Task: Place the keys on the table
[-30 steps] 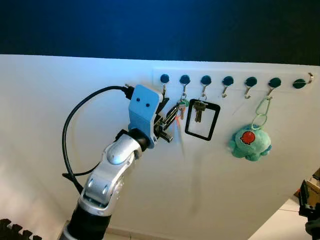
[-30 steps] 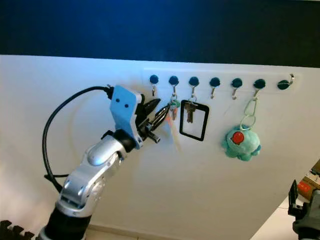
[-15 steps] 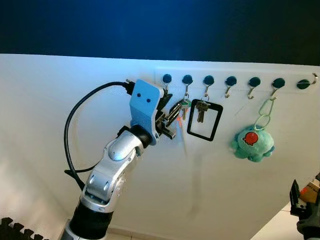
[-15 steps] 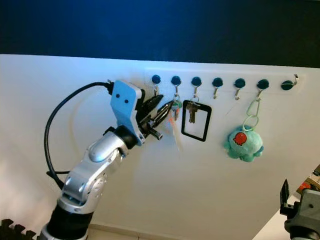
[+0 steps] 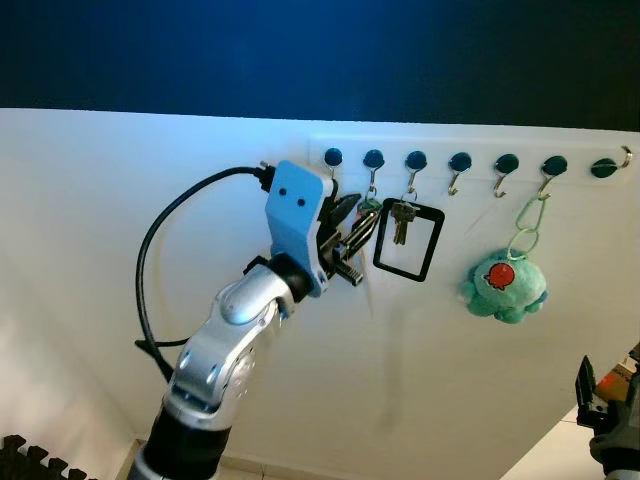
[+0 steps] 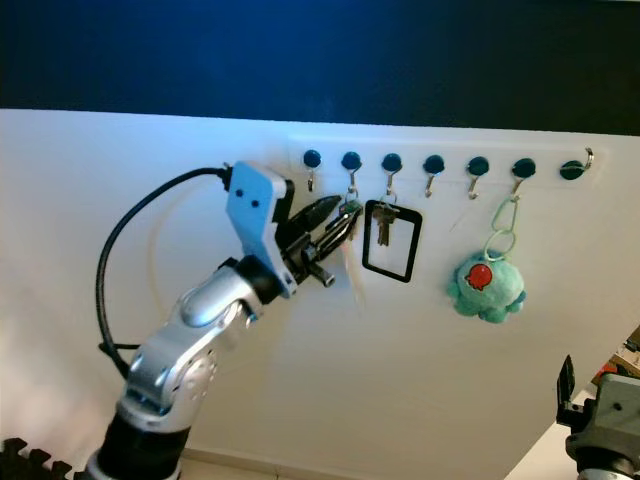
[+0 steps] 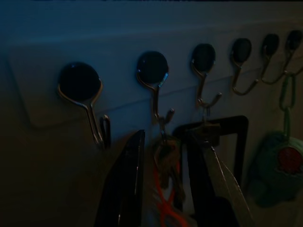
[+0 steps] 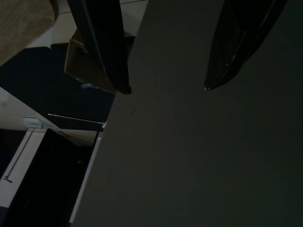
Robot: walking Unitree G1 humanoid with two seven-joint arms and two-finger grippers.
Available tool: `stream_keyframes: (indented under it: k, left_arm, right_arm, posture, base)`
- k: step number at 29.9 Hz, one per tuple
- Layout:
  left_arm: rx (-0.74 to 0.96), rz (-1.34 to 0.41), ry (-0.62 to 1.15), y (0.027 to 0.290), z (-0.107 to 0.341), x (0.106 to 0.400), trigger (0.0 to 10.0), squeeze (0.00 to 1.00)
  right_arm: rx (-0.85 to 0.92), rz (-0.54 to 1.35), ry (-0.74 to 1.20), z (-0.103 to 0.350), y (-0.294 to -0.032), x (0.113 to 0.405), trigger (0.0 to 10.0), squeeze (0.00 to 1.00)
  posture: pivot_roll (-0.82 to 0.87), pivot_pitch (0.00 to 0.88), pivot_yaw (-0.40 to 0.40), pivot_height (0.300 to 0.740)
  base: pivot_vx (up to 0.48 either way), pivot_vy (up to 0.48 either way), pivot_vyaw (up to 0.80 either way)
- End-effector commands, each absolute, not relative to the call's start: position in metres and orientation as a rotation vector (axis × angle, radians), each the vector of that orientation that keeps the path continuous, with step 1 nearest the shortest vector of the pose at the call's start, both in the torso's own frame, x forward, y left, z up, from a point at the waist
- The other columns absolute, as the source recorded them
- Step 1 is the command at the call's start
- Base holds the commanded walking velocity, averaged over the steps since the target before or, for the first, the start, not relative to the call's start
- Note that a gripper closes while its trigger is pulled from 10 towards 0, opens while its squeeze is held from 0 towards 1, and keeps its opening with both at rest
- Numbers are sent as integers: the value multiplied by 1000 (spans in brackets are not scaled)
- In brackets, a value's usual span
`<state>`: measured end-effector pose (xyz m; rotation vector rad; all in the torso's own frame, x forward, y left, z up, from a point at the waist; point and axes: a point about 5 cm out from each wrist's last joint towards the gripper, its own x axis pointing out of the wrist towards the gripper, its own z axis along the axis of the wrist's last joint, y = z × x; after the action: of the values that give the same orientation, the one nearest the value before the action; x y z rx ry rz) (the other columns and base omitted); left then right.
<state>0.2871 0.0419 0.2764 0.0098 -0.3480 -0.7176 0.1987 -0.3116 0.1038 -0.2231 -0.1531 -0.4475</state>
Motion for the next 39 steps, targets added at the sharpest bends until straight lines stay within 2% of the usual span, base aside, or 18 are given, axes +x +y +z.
stream_keyframes:
  k: [1, 11, 12, 13, 14, 15, 18, 19, 23, 24, 25, 29, 33, 34, 35, 36, 39]
  left_arm:
    - [-1, -698, -349, 40, 277, 290, 10000, 0]
    - [-7, -679, -353, 46, 280, 293, 9765, 0]
    - [-9, -680, -354, 46, 280, 293, 9176, 0]
    - [-11, -684, -355, 46, 280, 292, 7922, 0]
    - [-11, -686, -356, 46, 280, 292, 5294, 0]
    - [-11, -689, -355, 46, 279, 292, 3490, 0]
    - [-8, -695, -353, 46, 279, 291, 3490, 0]
    - [-3, -699, -349, 46, 278, 291, 2745, 0]
    - [8, -710, -342, 46, 276, 292, 2863, 0]
    - [13, -720, -339, 45, 275, 292, 3059, 0]
    - [13, -722, -338, 45, 275, 292, 3098, 0]
    - [13, -723, -338, 45, 275, 293, 3412, 0]
    - [17, -722, -338, 45, 275, 293, 3843, 0]
    - [17, -721, -338, 45, 275, 293, 4980, 0]
    - [17, -721, -338, 45, 275, 293, 4980, 0]
    - [15, -720, -336, 46, 275, 293, 10000, 0]
    - [-36, -741, -319, 48, 276, 293, 10000, 0]
  right_arm:
    - [-206, -422, -152, 102, -305, 197, 10000, 0]
    - [-203, -336, -152, 102, -287, 182, 10000, 0]
    - [-200, -328, -151, 102, -285, 180, 10000, 0]
    - [-190, -313, -152, 102, -280, 178, 10000, 0]
    - [-181, -300, -154, 102, -277, 176, 10000, 0]
    - [-176, -287, -159, 103, -273, 174, 10000, 0]
    - [-178, -277, -170, 106, -270, 172, 10000, 0]
    - [-169, -255, -200, 114, -262, 173, 10000, 0]
    - [-147, -195, -264, 132, -245, 177, 10000, 0]
    - [-131, -126, -316, 148, -229, 183, 10000, 0]
    - [-127, -105, -328, 152, -224, 184, 10000, 0]
    - [-118, -55, -331, 154, -216, 185, 10000, 0]
    - [-70, 108, -312, 156, -193, 185, 10000, 0]
    - [-34, 175, -303, 159, -186, 185, 10000, 0]
    - [-34, 175, -303, 159, -186, 185, 10000, 0]
    - [-7, 227, -302, 164, -180, 184, 10000, 0]
    - [35, 311, -308, 175, -175, 187, 10000, 0]
  posture:
    - [-72, 73, 35, 740]
    - [-82, 75, 38, 740]
    - [-82, 75, 38, 740]
    - [-82, 75, 38, 740]
    - [-84, 78, 39, 740]
    - [-84, 78, 40, 740]
    - [-84, 80, 43, 740]
    - [-90, 81, 49, 740]
    - [-99, 81, 55, 740]
    - [-108, 80, 62, 740]
    - [-108, 80, 62, 740]
    - [-110, 78, 64, 740]
    - [-104, 75, 64, 740]
    - [-104, 75, 64, 740]
    - [-104, 75, 64, 740]
    - [-98, 76, 63, 740]
    - [-94, 77, 62, 740]
  base:
    - [0, 0, 0]
    - [0, 0, 0]
    - [0, 0, 0]
    - [0, 0, 0]
    - [0, 0, 0]
    - [0, 0, 0]
    - [0, 0, 0]
    - [0, 0, 0]
    - [0, 0, 0]
    - [0, 0, 0]
    - [0, 0, 0]
    - [0, 0, 0]
    - [0, 0, 0]
    - [0, 0, 0]
    - [0, 0, 0]
    - [0, 0, 0]
    - [0, 0, 0]
